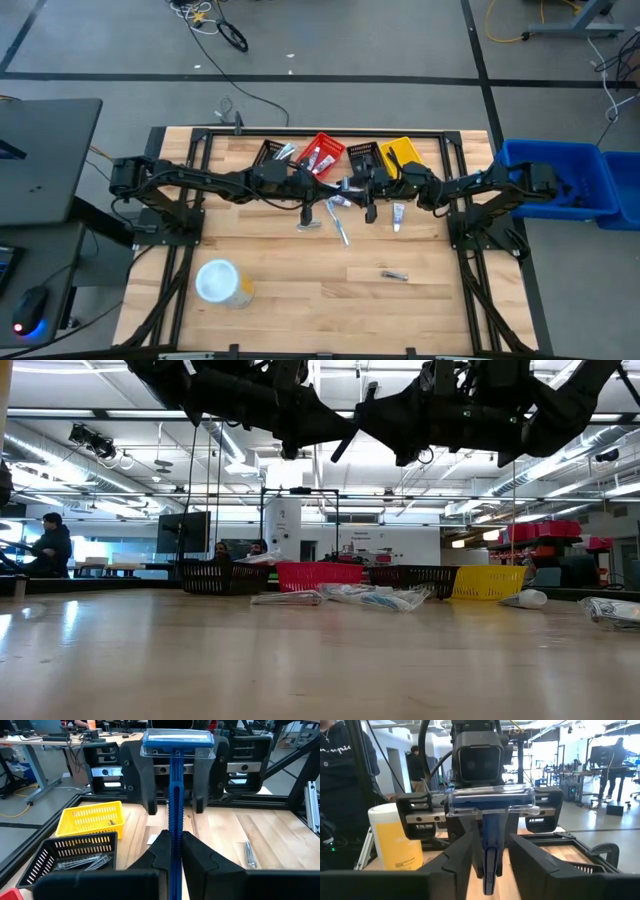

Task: Pick & Place Travel size toiletries
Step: Put the razor into the yellow bin

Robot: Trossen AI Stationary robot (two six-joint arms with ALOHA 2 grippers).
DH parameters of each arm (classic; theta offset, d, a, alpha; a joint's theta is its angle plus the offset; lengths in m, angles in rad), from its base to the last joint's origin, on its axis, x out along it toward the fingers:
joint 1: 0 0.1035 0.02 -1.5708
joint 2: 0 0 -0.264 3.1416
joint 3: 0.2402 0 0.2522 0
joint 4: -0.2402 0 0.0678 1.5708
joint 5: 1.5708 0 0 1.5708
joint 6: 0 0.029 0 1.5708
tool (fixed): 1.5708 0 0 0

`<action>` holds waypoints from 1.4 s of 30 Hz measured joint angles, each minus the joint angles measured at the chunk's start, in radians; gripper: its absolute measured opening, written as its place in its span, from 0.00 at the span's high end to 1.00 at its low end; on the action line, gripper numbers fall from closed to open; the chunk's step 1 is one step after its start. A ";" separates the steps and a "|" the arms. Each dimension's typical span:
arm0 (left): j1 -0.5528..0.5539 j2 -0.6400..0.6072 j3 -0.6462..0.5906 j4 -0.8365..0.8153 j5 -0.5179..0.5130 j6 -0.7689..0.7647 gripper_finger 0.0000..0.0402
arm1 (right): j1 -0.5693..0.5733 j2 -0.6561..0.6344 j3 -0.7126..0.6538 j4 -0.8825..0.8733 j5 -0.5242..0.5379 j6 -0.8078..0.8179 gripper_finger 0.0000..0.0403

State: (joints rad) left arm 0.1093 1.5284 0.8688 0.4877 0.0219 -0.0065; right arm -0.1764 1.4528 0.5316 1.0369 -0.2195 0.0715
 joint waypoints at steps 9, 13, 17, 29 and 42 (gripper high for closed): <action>0.000 0.000 0.000 -0.002 -0.002 -0.004 0.93 | 0.000 0.000 0.000 -0.001 0.000 0.000 0.84; 0.000 0.000 0.000 -0.005 -0.003 -0.006 0.92 | 0.000 0.000 0.000 -0.006 0.000 0.002 0.88; 0.000 0.001 0.000 -0.009 -0.004 -0.006 0.87 | 0.000 0.000 0.000 -0.021 0.001 0.018 0.89; 0.000 0.001 0.001 -0.072 -0.224 -0.004 0.62 | -0.031 -0.131 0.001 -0.366 0.162 -0.001 0.89; -0.002 0.001 0.000 -0.140 -0.271 0.016 0.61 | -0.242 -0.509 0.072 -1.266 0.654 0.116 0.89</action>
State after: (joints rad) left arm 0.1071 1.5291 0.8692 0.3482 -0.2492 0.0094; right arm -0.4180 0.9440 0.6039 -0.2290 0.4342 0.1875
